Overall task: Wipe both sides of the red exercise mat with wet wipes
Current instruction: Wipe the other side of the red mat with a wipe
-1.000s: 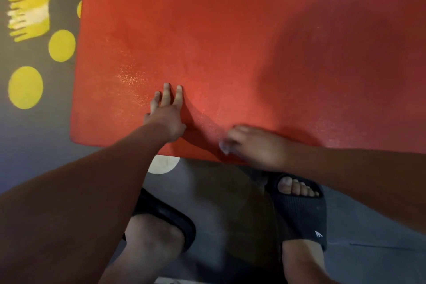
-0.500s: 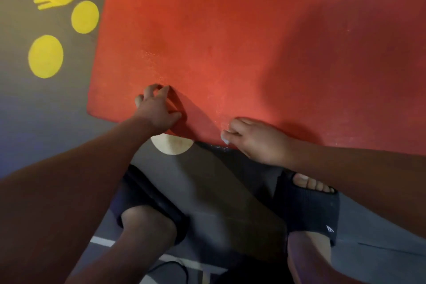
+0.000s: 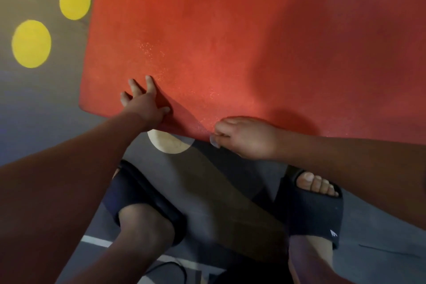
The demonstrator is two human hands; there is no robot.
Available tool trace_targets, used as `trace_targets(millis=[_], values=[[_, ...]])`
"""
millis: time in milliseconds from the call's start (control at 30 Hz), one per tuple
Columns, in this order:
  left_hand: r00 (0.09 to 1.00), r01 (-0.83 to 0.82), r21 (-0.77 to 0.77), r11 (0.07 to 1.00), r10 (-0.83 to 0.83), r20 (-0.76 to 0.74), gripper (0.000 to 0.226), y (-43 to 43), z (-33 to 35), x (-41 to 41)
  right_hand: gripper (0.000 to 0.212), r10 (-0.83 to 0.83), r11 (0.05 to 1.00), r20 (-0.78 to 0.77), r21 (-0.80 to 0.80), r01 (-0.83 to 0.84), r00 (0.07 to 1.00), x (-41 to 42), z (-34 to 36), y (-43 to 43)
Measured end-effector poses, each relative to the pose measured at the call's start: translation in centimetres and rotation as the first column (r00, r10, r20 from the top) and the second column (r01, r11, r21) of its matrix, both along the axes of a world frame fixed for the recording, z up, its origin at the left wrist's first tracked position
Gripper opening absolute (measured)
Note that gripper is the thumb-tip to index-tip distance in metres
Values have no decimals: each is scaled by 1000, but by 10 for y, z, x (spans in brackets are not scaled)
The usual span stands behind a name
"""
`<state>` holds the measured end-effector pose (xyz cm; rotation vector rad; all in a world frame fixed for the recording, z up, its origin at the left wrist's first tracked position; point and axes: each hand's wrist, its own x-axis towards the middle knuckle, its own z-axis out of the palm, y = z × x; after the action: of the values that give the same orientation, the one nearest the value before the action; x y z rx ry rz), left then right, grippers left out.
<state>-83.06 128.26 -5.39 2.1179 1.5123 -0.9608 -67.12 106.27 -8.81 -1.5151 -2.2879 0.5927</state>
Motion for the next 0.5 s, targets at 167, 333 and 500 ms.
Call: trace_targets(millis=[167, 333, 500], values=[[999, -7, 24, 1000, 7, -31, 96, -1, -4, 3, 16, -391, 919, 37, -43, 392, 920, 59, -1, 62], [999, -7, 10, 1000, 8, -53, 96, 0, -3, 5, 19, -366, 926, 36, -83, 368, 930, 18, 0, 47], [998, -41, 5, 999, 41, -40, 96, -2, -7, 3, 14, -63, 995, -1, -82, 63, 998, 12, 4, 38]])
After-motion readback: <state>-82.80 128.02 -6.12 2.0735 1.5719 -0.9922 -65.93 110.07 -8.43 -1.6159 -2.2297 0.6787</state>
